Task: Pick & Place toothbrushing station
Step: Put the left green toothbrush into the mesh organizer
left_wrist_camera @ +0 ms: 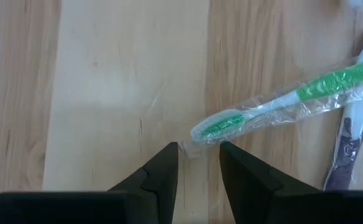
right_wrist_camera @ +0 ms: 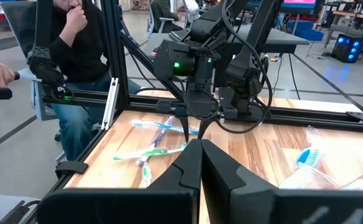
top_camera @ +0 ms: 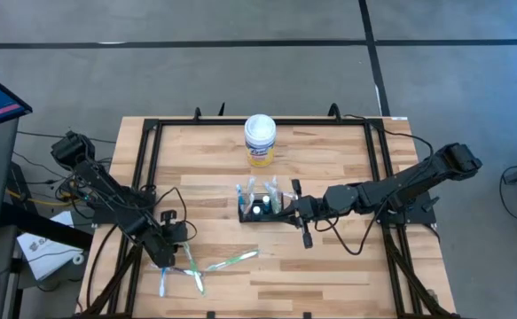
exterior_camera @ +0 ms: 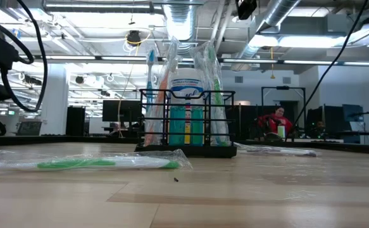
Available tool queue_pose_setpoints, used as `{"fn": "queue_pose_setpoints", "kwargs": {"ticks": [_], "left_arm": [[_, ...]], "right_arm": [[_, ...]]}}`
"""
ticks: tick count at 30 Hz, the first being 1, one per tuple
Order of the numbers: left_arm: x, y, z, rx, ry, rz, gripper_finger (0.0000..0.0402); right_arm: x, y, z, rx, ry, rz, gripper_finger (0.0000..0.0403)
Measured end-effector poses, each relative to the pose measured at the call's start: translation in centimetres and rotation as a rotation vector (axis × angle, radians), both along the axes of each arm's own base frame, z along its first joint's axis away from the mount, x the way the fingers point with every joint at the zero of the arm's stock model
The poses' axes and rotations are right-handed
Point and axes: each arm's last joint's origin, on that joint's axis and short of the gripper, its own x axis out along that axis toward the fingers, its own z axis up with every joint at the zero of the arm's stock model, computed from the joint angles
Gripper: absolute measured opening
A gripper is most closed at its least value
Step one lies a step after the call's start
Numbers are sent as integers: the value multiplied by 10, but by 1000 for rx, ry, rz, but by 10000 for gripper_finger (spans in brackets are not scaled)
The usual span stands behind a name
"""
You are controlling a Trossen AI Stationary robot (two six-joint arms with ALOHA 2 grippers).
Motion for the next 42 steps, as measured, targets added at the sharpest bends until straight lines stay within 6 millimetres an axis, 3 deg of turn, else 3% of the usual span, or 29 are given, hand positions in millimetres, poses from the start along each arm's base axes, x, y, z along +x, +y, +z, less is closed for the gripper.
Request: {"fn": "queue_pose_setpoints", "kwargs": {"ticks": [6, 11, 14, 29, 42], "left_arm": [[2, -1, 1, 4, -36, 10, 91], [5, -3, 2, -13, -76, 18, 15], [6, -4, 3, -18, -95, 22, 4], [7, -6, 5, -87, -93, 118, 0], [28, -16, 52, -8, -200, 79, 0]], "right_arm": [[0, 0, 0, -1, 4, 0, 0], [0, 0, 0, -1, 4, 0, 0], [0, 0, 0, -1, 4, 0, 0], [0, 0, -1, -2, 5, -1, 0], [0, 0, -1, -2, 5, -1, 0]]}}
